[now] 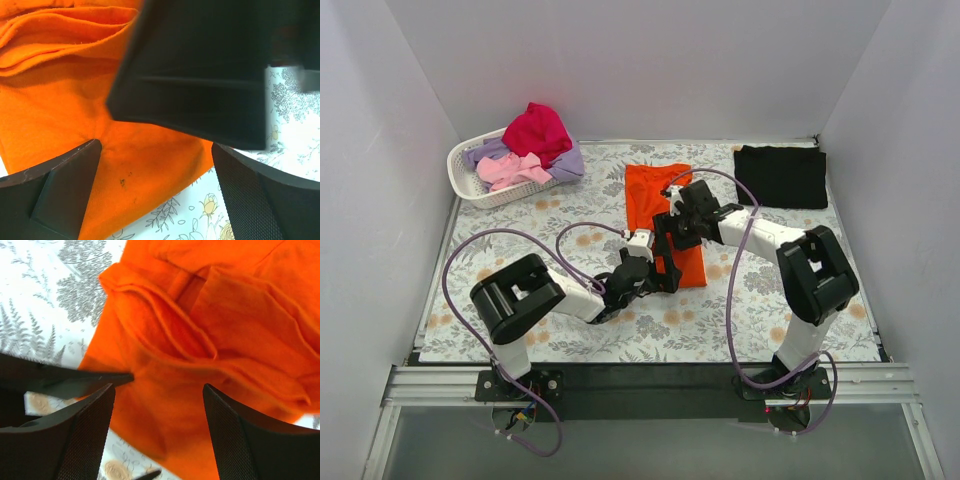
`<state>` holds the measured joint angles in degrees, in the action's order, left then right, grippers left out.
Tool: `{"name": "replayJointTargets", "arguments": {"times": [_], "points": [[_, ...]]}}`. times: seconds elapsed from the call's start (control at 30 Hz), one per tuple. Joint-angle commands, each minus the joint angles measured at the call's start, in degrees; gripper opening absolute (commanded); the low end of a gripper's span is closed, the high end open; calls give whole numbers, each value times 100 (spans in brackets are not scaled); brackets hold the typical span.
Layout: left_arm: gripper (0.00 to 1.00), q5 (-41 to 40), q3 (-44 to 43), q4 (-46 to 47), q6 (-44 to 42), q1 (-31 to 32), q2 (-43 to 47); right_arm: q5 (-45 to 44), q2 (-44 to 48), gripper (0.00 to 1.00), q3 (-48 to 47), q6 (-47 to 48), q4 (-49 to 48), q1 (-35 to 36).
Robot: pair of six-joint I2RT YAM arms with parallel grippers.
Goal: Fold and stack the t-shirts
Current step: Fold the tshirt
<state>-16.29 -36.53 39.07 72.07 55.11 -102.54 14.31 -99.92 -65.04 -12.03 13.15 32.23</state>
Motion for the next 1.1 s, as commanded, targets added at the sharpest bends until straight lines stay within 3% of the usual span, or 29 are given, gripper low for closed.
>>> {"name": "replayJointTargets", "arguments": {"times": [0.0,0.47,0.8,1.07], "points": [[86,-93,384,-1235,26,105,-91,-59,-386,64,-466,25,38,64],[86,-436,955,-1516,580,659,-214,-1597,-1284,64,-1873,-10,478,99],[86,-629,1219,-2341,816,1317,866,-2134,487,66,-434,-97,470,99],[90,-1385,903,-3423,852,1661,2806,-1932,2326,68,1518,-431,338,143]]}}
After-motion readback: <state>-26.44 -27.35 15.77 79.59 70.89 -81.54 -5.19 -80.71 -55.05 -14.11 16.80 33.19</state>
